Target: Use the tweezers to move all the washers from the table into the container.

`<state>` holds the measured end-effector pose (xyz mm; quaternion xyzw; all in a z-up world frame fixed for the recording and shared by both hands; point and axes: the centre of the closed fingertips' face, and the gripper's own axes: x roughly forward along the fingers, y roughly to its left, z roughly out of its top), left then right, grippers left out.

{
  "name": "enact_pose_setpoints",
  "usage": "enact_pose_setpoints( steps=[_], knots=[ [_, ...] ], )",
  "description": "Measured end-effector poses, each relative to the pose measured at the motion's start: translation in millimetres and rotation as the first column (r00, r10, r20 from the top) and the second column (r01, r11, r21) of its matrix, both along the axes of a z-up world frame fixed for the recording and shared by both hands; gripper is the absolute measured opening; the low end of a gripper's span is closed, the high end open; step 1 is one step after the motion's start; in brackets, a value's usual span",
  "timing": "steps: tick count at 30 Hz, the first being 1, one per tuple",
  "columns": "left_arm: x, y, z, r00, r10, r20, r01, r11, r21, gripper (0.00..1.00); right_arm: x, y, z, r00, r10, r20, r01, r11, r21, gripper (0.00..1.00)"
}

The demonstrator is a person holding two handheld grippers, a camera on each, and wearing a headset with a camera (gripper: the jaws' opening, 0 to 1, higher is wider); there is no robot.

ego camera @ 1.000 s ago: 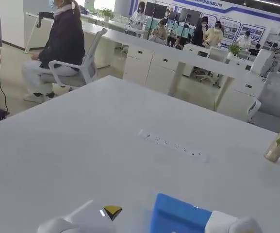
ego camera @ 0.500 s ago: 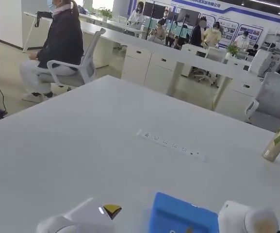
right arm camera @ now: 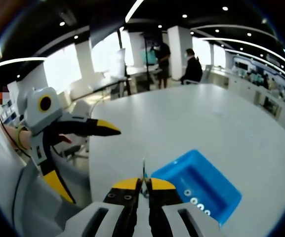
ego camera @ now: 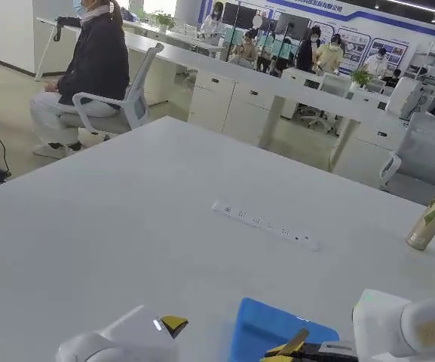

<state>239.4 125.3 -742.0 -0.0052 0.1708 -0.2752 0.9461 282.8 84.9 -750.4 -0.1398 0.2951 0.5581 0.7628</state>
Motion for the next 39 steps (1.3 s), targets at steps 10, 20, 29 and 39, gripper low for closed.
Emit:
enact_pose_setpoints(
  steps=[10,20,29,39],
  knots=[
    [0.4,0.7,1.2,1.0,0.003,0.002,-0.003,1.0,-0.005,0.91,3.7,4.3,5.6,1.0,-0.015,0.004,0.015,1.0,0.012,0.03],
    [-0.4,-2.5,3.8,1.0,-0.008,0.02,0.008,1.0,0.01,0.92,18.4,-1.4,3.7,0.998,-0.062,-0.007,0.062,0.997,0.041,0.03],
    [-1.8,-1.6,-0.8,1.0,-0.008,0.016,0.007,0.997,0.071,0.91,33.7,-10.0,6.2,0.993,-0.12,-0.012,0.121,0.989,0.085,0.03],
    [-0.3,1.6,-1.3,1.0,0.011,0.018,-0.012,0.997,0.078,0.9,45.1,-19.0,5.4,0.988,-0.151,-0.021,0.153,0.983,0.097,0.03]
  ],
)
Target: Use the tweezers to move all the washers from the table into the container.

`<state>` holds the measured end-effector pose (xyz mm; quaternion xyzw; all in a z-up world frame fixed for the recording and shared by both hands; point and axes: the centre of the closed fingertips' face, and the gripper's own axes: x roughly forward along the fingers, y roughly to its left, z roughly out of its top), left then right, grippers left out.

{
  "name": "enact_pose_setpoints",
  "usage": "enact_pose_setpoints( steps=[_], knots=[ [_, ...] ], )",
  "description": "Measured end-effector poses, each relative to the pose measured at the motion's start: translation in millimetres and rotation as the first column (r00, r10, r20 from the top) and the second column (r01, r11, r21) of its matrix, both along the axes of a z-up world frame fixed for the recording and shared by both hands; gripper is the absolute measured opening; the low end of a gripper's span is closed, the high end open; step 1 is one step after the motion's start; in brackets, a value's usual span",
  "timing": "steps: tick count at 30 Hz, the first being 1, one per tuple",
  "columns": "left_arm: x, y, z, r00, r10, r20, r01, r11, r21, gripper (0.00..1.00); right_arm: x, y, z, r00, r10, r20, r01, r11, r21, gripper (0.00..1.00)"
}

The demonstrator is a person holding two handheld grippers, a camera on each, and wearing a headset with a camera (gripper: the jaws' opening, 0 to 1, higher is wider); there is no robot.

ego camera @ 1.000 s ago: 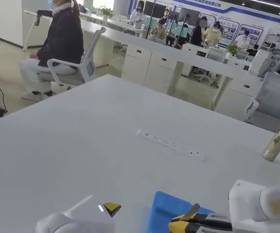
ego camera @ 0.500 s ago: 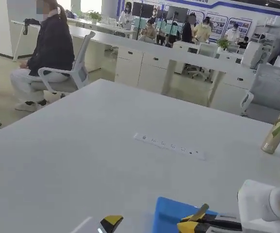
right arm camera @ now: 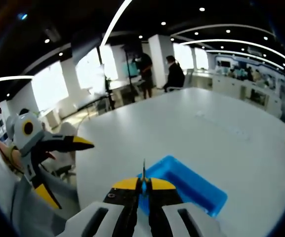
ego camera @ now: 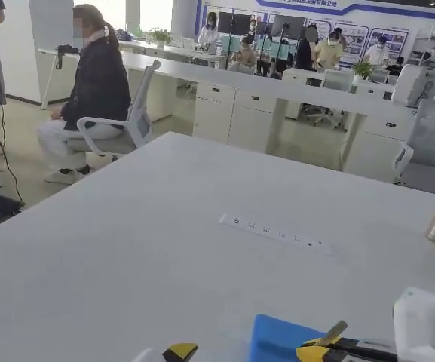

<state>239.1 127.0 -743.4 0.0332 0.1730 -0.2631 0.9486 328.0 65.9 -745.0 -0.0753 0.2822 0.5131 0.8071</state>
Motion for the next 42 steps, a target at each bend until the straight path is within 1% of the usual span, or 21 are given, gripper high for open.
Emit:
enact_pose_setpoints(
  steps=[2,6,9,12,15,21,24,27,30,35,42],
  knots=[
    [0.1,1.7,-3.9,1.0,0.006,-0.016,-0.006,1.0,0.016,0.89,-0.8,0.4,2.0,1.0,0.0,0.0,0.0,1.0,0.001,0.03],
    [0.0,0.9,-4.3,1.0,0.003,-0.016,-0.003,1.0,0.017,0.89,0.3,1.6,2.7,1.0,0.007,0.003,-0.007,1.0,0.005,0.03],
    [0.2,2.3,-6.3,1.0,0.009,-0.019,-0.008,0.999,0.038,0.89,0.3,3.5,2.2,1.0,0.014,0.003,-0.014,1.0,0.0,0.03],
    [0.5,3.7,-5.5,1.0,0.018,-0.018,-0.017,0.999,0.033,0.88,0.3,6.7,3.5,1.0,0.025,0.002,-0.025,1.0,0.0,0.03],
    [0.7,4.7,-5.3,1.0,0.023,-0.018,-0.022,0.999,0.028,0.88,1.5,7.0,2.1,0.999,0.035,0.008,-0.035,0.999,-0.018,0.03],
    [1.0,4.7,-5.2,1.0,0.023,-0.016,-0.023,0.999,0.029,0.87,4.2,8.0,1.5,0.999,0.037,0.002,-0.037,0.999,-0.023,0.03],
    [1.1,5.0,-5.4,1.0,0.026,-0.017,-0.026,0.999,0.029,0.87,5.1,9.3,2.6,0.999,0.033,-0.005,-0.034,0.999,-0.017,0.03],
    [1.2,4.2,-6.6,0.999,0.021,-0.027,-0.021,1.0,0.018,0.87,12.5,7.5,1.3,1.0,0.027,-0.013,-0.028,1.0,-0.011,0.03],
    [0.9,3.3,-6.9,0.999,0.018,-0.03,-0.017,1.0,0.013,0.87,14.3,7.9,0.5,1.0,0.017,-0.026,-0.017,1.0,0.0,0.03],
    [1.2,3.1,-6.9,0.999,0.016,-0.03,-0.016,1.0,0.01,0.87,20.4,6.8,-3.6,0.999,0.01,-0.036,-0.011,1.0,-0.006,0.03],
    [1.4,3.2,-6.4,0.999,0.016,-0.027,-0.016,1.0,0.005,0.86,29.8,6.1,-14.2,0.999,0.003,-0.046,-0.004,0.999,-0.036,0.03]
  ],
)
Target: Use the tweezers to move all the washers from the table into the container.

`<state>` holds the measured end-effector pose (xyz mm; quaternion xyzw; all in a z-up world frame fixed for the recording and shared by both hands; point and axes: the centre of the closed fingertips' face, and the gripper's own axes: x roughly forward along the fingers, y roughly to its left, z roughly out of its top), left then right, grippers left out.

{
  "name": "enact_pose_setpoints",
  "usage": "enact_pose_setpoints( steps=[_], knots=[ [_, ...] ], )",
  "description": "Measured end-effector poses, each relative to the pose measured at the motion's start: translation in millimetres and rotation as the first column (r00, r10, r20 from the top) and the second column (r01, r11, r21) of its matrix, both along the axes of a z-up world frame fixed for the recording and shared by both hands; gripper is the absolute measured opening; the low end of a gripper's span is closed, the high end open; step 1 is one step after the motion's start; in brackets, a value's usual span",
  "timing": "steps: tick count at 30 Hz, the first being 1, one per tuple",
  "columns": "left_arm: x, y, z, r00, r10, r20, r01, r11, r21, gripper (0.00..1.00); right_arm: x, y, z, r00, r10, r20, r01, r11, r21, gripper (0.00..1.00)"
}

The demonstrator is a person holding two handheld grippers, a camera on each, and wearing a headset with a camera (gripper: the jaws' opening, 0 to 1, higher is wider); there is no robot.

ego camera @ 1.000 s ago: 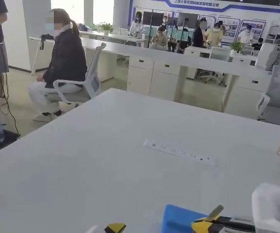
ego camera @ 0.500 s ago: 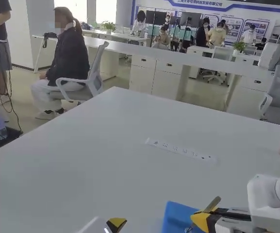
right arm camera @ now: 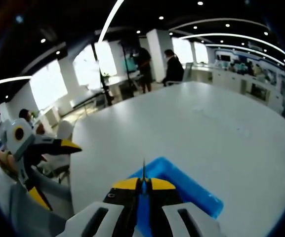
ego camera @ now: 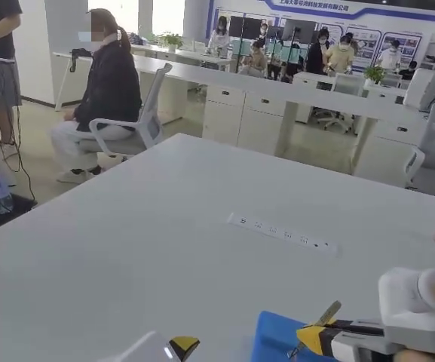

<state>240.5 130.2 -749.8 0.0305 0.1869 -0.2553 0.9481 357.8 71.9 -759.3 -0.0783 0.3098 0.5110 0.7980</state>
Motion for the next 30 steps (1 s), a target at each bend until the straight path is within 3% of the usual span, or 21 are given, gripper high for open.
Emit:
enact_pose_setpoints(
  steps=[8,13,24,30],
  knots=[
    [-0.4,-0.1,-0.7,1.0,-0.004,-0.002,0.004,1.0,0.0,0.85,10.3,2.3,-12.3,1.0,-0.002,-0.016,0.001,1.0,-0.026,0.03],
    [-0.5,0.1,-0.6,1.0,-0.003,-0.003,0.003,1.0,-0.004,0.84,5.1,8.0,-17.9,1.0,0.0,-0.029,-0.002,0.999,-0.048,0.03],
    [-1.1,-0.7,1.6,1.0,-0.004,0.001,0.004,1.0,-0.019,0.84,13.2,9.1,-36.9,0.999,0.008,-0.049,-0.012,0.996,-0.088,0.03],
    [-1.5,-0.9,0.1,1.0,-0.007,-0.003,0.007,1.0,-0.007,0.83,16.2,11.2,-45.7,0.998,0.0,-0.067,-0.007,0.994,-0.105,0.03]
  ],
)
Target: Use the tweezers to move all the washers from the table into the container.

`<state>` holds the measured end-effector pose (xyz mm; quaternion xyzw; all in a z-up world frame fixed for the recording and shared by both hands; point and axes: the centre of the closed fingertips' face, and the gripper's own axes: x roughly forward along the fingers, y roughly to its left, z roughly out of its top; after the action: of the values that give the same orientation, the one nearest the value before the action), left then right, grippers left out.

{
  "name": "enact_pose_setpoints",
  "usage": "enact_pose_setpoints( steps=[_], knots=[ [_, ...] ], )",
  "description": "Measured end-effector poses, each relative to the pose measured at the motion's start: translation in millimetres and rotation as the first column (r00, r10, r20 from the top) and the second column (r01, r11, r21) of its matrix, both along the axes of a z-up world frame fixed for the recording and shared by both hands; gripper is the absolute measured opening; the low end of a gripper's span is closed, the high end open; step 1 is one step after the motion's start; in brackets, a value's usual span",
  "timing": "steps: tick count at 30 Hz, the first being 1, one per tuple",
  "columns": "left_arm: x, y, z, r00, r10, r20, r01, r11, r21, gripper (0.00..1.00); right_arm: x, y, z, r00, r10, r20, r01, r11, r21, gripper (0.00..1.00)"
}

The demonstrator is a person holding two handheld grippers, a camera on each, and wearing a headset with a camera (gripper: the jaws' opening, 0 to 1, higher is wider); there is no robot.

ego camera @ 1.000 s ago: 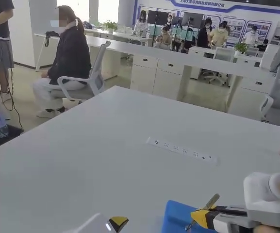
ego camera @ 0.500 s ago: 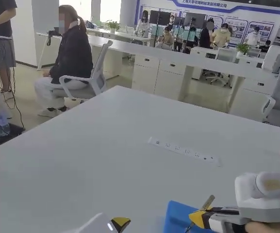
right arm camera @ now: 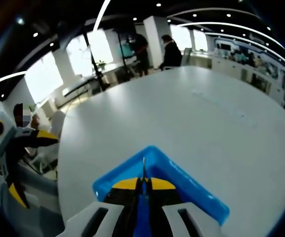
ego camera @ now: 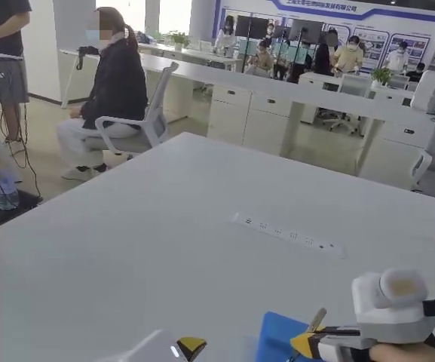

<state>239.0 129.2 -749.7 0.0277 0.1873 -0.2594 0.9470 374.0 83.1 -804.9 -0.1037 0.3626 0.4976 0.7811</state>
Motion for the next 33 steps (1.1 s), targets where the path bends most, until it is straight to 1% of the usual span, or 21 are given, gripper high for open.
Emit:
enact_pose_setpoints(
  steps=[4,6,11,13,19,22,26,31,33],
  knots=[
    [0.2,0.4,0.0,1.0,0.002,-0.002,-0.002,1.0,-0.005,0.83,-2.1,3.5,-3.5,1.0,0.008,-0.003,-0.008,1.0,-0.017,0.03],
    [0.0,0.1,-0.5,1.0,-0.001,-0.002,0.001,1.0,0.001,0.83,-2.6,4.4,-5.6,1.0,0.018,0.0,-0.018,0.999,-0.028,0.03],
    [-0.2,0.1,-0.7,1.0,0.0,-0.004,0.0,1.0,0.001,0.82,-3.9,2.1,-12.0,0.999,0.033,0.006,-0.033,0.998,-0.054,0.03],
    [-0.2,0.3,-0.7,1.0,0.001,-0.005,-0.001,1.0,0.001,0.82,-3.2,2.3,-11.8,1.0,0.029,0.009,-0.029,0.999,-0.043,0.03],
    [-1.2,-1.7,-2.4,1.0,-0.012,-0.011,0.012,1.0,0.012,0.82,-5.5,2.5,-12.2,0.999,0.036,0.015,-0.035,0.998,-0.048,0.03],
    [-1.4,-1.9,-3.2,1.0,-0.015,-0.015,0.015,1.0,0.014,0.82,-5.0,2.2,-11.7,0.999,0.035,0.029,-0.034,0.998,-0.048,0.03],
    [-1.7,-1.8,-3.6,1.0,-0.015,-0.017,0.016,1.0,0.016,0.82,-5.0,1.3,-11.6,0.999,0.025,0.029,-0.024,0.999,-0.036,0.04],
    [-2.0,-2.4,-3.0,1.0,-0.019,-0.016,0.019,1.0,0.013,0.82,-4.7,-2.7,-10.6,0.999,0.024,0.048,-0.022,0.999,-0.033,0.04],
    [-1.8,-2.4,-2.0,1.0,-0.018,-0.013,0.018,1.0,0.006,0.82,-5.8,-2.5,-2.6,0.999,-0.008,0.044,0.007,1.0,0.012,0.04]
  ],
)
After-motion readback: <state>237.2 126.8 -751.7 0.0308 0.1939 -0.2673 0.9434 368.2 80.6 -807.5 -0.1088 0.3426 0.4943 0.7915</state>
